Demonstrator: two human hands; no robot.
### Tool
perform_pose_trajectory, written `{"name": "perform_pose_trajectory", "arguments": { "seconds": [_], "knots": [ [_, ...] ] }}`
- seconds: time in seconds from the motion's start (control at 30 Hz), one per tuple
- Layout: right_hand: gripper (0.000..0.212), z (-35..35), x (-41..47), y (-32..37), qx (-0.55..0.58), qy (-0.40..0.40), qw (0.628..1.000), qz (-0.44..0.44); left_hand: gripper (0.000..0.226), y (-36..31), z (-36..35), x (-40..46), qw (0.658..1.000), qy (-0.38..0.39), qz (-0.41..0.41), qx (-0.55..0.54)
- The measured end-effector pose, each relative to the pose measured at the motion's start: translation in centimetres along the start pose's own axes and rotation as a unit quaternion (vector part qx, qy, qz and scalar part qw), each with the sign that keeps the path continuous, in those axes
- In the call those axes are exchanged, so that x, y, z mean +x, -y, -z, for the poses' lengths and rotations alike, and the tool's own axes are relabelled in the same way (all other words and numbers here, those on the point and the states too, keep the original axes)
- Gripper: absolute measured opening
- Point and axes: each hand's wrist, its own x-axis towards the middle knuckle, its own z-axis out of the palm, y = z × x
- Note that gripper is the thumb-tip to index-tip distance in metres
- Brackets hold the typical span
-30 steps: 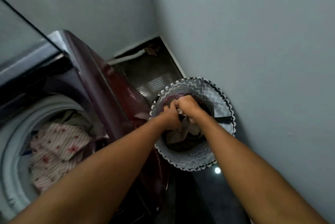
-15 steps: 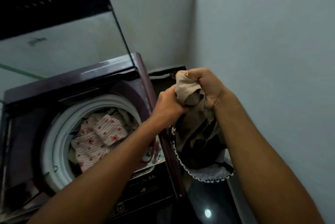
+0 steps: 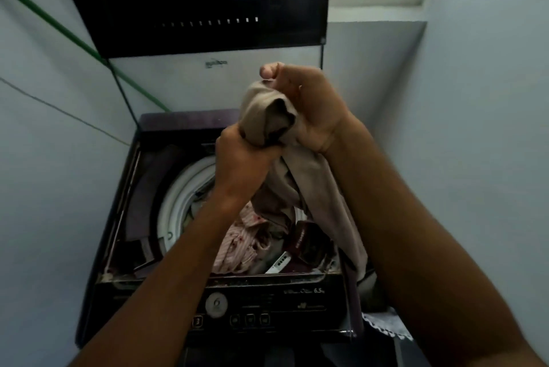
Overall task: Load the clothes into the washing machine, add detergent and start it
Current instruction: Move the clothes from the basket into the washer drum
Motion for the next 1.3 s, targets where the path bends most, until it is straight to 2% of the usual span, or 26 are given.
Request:
{"name": "perform_pose_trajectory", "arguments": {
  "seconds": [0.1, 0.2, 0.27, 0.37, 0.43, 0.5, 0.53, 0.6, 0.63, 0.7, 0.77, 0.8, 0.87, 0.93, 1.0, 1.1, 1.17, 1.23, 1.3],
  "knots": [
    [0.017, -0.5, 2.0, -2.7, -0.158, -0.052, 0.986, 0.016, 0.040, 2.6, 2.7, 0.1, 0.996, -0.066, 0.050, 0.028],
    [0.019, 0.7, 3.1, -6.0, -0.332, -0.070, 0.941, -0.006, 0.043, 6.0, 4.4, 0.0, 0.988, -0.083, 0.110, 0.068],
    [0.025, 1.8, 3.5, -8.1, -0.436, -0.082, 0.895, -0.049, 0.048, 9.1, 5.0, -0.2, 0.979, -0.086, 0.152, 0.108],
    [0.043, 3.2, 2.6, -10.4, -0.616, -0.087, 0.775, -0.110, 0.062, 12.9, 5.4, -0.6, 0.958, -0.056, 0.244, 0.142],
    [0.044, 3.9, 1.4, -11.4, -0.654, -0.065, 0.741, -0.138, 0.079, 13.9, 5.2, -1.0, 0.946, -0.018, 0.261, 0.190],
    [0.044, 4.6, 0.8, -12.2, -0.651, -0.055, 0.741, -0.156, 0.101, 13.7, 4.5, -1.5, 0.935, 0.005, 0.228, 0.270],
    [0.044, 4.9, 0.6, -12.5, -0.642, -0.063, 0.749, -0.151, 0.103, 13.3, 3.9, -1.6, 0.935, 0.020, 0.195, 0.296],
    [0.044, 5.6, 0.4, -12.7, -0.622, -0.101, 0.768, -0.116, 0.083, 12.5, 2.5, -1.6, 0.944, 0.074, 0.119, 0.300],
    [0.043, 6.0, 0.4, -12.5, -0.626, -0.122, 0.765, -0.090, 0.071, 12.1, 1.8, -1.5, 0.949, 0.107, 0.092, 0.281],
    [0.040, 7.3, -0.1, -11.7, -0.666, -0.154, 0.729, -0.033, 0.060, 10.8, 0.0, -1.5, 0.950, 0.197, 0.068, 0.233],
    [0.043, 9.0, -1.1, -10.3, -0.711, -0.174, 0.681, -0.002, 0.064, 9.8, -2.0, -1.7, 0.939, 0.268, 0.025, 0.216],
    [0.052, 9.9, -1.7, -9.7, -0.738, -0.182, 0.649, -0.011, 0.068, 9.3, -3.0, -1.9, 0.933, 0.287, 0.001, 0.216],
    [0.083, 11.8, -3.6, -8.3, -0.772, -0.198, 0.598, -0.082, 0.082, 8.7, -5.1, -2.1, 0.922, 0.309, -0.035, 0.231],
    [0.116, 13.9, -5.4, -7.1, -0.747, -0.202, 0.609, -0.175, 0.100, 8.5, -7.1, -2.1, 0.898, 0.333, -0.059, 0.280],
    [0.136, 16.1, -7.1, -6.4, -0.690, -0.191, 0.652, -0.251, 0.117, 8.2, -8.9, -2.3, 0.860, 0.380, -0.081, 0.330],
    [0.147, 18.6, -9.5, -6.3, -0.641, -0.138, 0.688, -0.310, 0.132, 7.2, -11.2, -3.2, 0.806, 0.465, -0.071, 0.359],
    [0.153, 18.9, -10.3, -6.9, -0.629, -0.114, 0.692, -0.335, 0.136, 7.2, -11.8, -3.8, 0.778, 0.494, -0.069, 0.382],
    [0.157, 19.3, -10.9, -7.4, -0.607, -0.127, 0.703, -0.348, 0.138, 7.4, -12.4, -4.2, 0.770, 0.499, -0.070, 0.392],
    [0.154, 19.4, -11.0, -7.6, -0.568, -0.154, 0.733, -0.343, 0.138, 7.8, -12.5, -4.3, 0.775, 0.497, -0.064, 0.386]
  ]
}}
